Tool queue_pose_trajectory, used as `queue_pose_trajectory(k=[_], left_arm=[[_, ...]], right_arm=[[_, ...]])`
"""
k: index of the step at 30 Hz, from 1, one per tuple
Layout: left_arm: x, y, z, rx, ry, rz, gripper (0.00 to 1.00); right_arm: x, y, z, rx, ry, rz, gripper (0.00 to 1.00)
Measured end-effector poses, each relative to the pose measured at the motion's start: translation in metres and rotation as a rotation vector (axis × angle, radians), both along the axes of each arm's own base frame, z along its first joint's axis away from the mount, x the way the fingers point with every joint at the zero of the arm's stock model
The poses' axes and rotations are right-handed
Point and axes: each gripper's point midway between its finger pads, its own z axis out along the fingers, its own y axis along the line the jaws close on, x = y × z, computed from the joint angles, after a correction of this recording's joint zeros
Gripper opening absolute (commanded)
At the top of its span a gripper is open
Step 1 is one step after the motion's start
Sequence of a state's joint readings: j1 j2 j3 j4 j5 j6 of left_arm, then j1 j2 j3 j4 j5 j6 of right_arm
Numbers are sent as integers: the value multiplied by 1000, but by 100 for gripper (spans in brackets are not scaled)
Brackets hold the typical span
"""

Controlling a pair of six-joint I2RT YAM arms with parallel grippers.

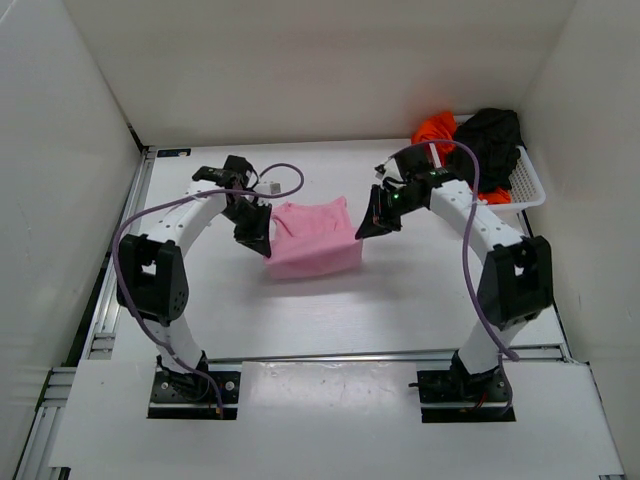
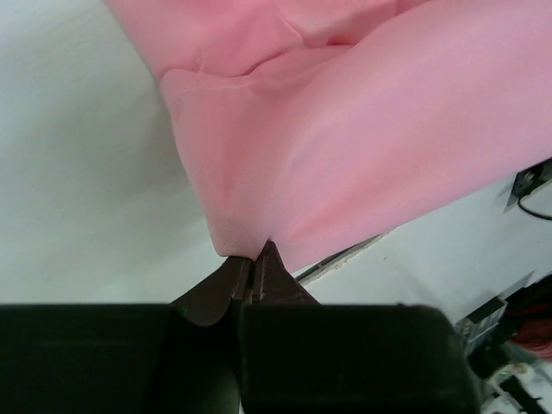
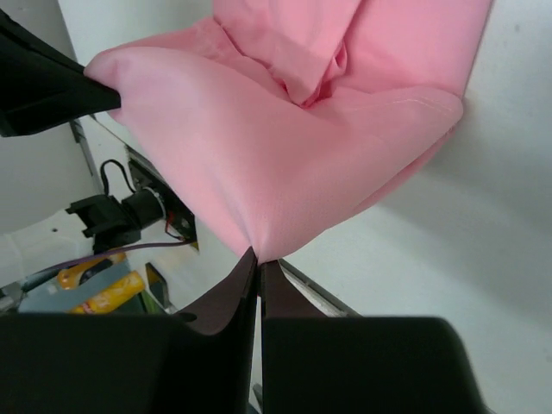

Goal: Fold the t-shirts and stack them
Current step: Fold the long partially folded tshirt into a neat square

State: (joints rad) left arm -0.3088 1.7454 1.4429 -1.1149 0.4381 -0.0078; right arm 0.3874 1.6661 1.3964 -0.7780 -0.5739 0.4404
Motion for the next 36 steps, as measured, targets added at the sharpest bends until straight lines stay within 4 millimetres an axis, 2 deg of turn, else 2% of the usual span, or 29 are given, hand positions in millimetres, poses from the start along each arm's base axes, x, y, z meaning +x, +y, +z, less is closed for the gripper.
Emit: queue_pose_trajectory(k=[4,9,13,20,22,24,25,26,27,29,32,33,36], left_arm=[[17,11,-3,-13,21,52,10],[41,6,1,-33,1,59,10],[64,-3,-2,-56,-7,55,10],[106,-7,-10,-80,-36,69,10],[116,-1,-13,-83,-41,89,17],[126,10,-19,-86,-40,117,28],[131,15,-22,-90,-38,131,38],[136,19,-26,-94,-38,138,42],[143,23,-30,-99,-31,155,46],[158,31,-40,-108,-33,177,55],[182,39,-55,-106,-50,200,62],[188,41,-60,-98,-60,205,63],[196,48,-57,-68,-89,217,63]], right_arm=[[32,11,-2,35,23,2,1],[65,19,-8,60,35,-7,1],[81,18,-14,73,62,-36,1],[104,13,-46,94,170,-128,1],[113,14,-55,108,196,-158,1],[127,15,-65,121,210,-185,6],[134,16,-69,129,213,-198,9],[142,17,-74,136,216,-212,13],[149,17,-78,143,220,-226,25],[165,17,-88,158,225,-259,39],[192,15,-101,187,224,-312,48],[201,14,-103,196,219,-327,48],[219,7,-102,211,193,-361,49]])
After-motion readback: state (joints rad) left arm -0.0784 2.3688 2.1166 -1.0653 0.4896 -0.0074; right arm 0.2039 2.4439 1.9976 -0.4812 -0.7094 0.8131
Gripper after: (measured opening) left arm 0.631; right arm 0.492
